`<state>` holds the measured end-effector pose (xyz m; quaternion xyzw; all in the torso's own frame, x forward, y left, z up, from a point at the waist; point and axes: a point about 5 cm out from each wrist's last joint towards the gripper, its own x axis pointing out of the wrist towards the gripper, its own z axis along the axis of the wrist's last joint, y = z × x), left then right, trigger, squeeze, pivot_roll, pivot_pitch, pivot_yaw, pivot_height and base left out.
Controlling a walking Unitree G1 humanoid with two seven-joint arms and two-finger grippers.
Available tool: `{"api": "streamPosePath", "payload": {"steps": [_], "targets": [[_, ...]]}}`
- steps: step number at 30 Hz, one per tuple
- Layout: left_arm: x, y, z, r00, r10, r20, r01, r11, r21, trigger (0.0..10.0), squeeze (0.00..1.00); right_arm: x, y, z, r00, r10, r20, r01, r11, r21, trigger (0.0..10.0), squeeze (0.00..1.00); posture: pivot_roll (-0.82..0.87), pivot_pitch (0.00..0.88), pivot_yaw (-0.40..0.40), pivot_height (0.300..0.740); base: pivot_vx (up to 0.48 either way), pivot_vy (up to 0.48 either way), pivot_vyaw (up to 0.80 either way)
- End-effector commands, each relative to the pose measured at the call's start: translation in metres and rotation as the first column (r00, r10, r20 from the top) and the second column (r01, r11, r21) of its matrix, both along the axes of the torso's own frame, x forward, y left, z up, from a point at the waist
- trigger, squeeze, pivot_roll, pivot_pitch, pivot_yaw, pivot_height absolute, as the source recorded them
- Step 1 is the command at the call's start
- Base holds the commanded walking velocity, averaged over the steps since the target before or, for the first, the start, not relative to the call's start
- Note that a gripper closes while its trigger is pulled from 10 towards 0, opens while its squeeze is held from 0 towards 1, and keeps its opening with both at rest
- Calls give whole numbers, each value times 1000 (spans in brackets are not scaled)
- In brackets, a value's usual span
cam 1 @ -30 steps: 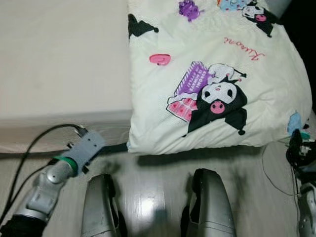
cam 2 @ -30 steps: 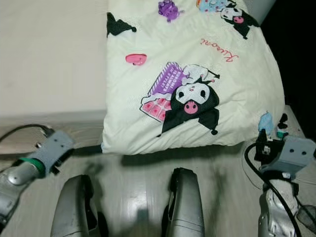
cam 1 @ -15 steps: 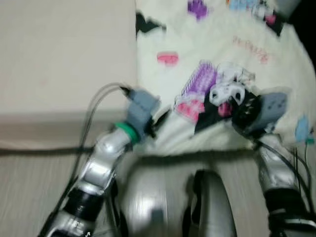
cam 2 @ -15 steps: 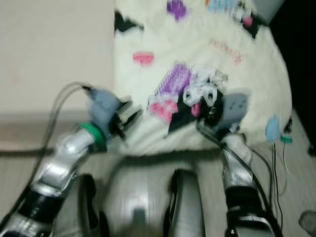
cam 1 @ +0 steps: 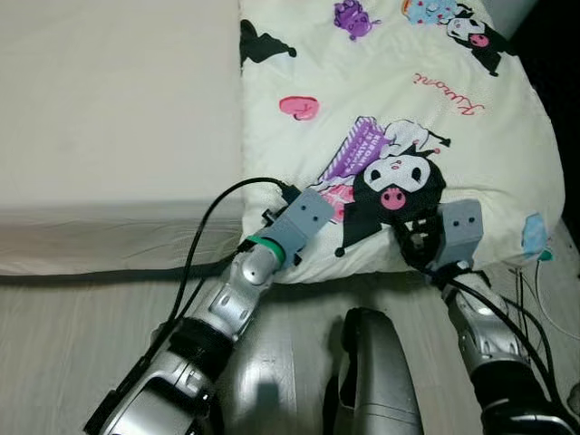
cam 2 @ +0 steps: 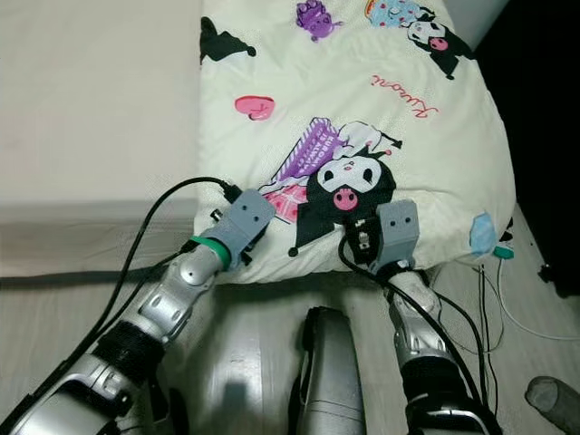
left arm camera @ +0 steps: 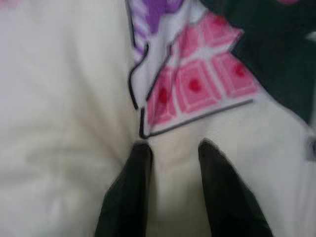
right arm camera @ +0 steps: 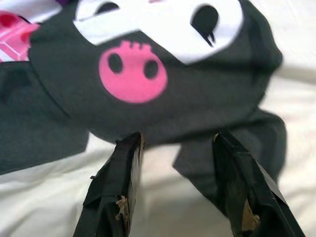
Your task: Clean up the room
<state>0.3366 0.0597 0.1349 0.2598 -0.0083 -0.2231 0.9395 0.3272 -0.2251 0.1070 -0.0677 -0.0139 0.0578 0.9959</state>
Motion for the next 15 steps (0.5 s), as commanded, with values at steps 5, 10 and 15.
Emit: {"api": "streamPosePath", "payload": {"steps": [5,10,15], "targets": [[-40,55,-27,970,-118,-211,106,992,-70,10000,0,-50,-35,-76,917,-200,-345,183,980,-80,10000,0,72,272,1,520,0,0,0],[-54,69,-27,949,-165,-268,128,980,-152,10000,0,-81,-62,-103,805,-345,-482,321,937,-134,10000,0,70,277,0,520,0,0,0],[-47,86,-7,970,-113,-214,63,972,-227,10000,0,-96,-73,-102,815,-376,-440,363,924,-117,10000,0,65,278,1,520,0,0,0]]}}
